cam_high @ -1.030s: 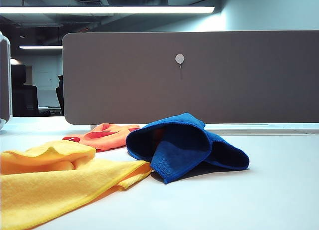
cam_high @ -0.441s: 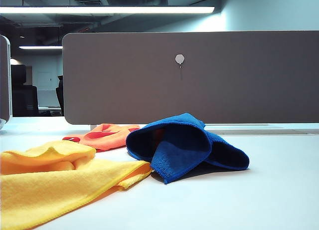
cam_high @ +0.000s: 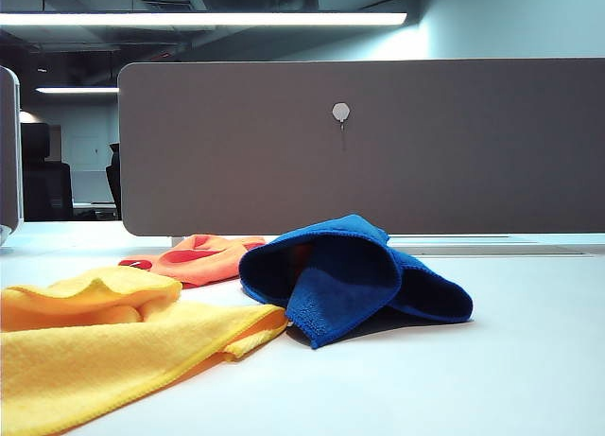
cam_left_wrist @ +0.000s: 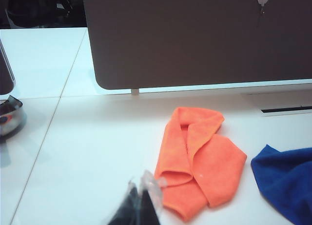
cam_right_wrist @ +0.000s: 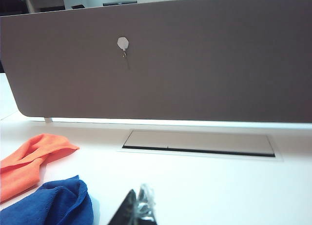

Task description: Pick up a rag that is the same color as the top surface of the Rubik's Cube and cover the cube with it.

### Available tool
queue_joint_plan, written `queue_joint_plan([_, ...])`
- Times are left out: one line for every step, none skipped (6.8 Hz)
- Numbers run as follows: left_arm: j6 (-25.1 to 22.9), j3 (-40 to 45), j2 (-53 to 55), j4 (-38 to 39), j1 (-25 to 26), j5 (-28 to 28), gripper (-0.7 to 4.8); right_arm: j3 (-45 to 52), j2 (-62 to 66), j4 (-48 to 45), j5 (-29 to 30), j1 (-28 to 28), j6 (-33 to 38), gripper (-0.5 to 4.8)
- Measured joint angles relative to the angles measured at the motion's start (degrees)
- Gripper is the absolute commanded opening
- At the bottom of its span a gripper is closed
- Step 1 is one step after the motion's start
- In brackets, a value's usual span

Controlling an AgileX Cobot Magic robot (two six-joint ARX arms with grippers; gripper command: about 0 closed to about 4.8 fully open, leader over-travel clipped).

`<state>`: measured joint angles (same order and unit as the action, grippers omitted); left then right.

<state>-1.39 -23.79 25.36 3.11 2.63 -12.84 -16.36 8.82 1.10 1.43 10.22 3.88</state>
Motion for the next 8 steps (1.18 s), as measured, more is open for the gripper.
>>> queue_joint_plan([0.2,2.6,-5.7,2.3,0.0,0.0,-0.06,1.5,-3.1,0.0,-0.2,0.2,-1.6,-0.05])
queue_joint_plan([0.8,3.9,-12.4,4.0,0.0,0.0,-0.05,3.3,-7.2,0.1,-0.3,0.2,-3.8,-0.05])
queue_joint_plan([1.0,4.3,-25.2,16.6,0.0,0.0,-0.05,12.2,-8.6,-4.2,-8.8,0.1,-5.7,-0.05])
queue_joint_plan([1.0,4.3,-25.2,17.4,0.0,0.0,-0.05,13.3,-8.6,-6.0,-9.7,0.1,-5.7,-0.05])
queue_joint_plan([2.1,4.3,-25.2,17.7,0.0,0.0,-0.05,15.2,-8.6,-10.5,-12.4,0.0,-5.7,-0.04])
queue_joint_plan([2.8,4.3,-25.2,17.7,0.0,0.0,-0.05,15.3,-8.6,-10.7,-14.7,-2.9,-5.7,-0.05])
queue_joint_plan([3.3,4.3,-25.2,17.7,0.0,0.0,-0.05,15.9,-8.6,-10.8,-13.8,-6.6,-5.7,-0.05])
queue_joint_plan([3.5,4.3,-25.2,17.7,0.0,-0.2,-0.05,16.0,-8.6,-10.1,-5.6,-13.4,-2.5,-0.05])
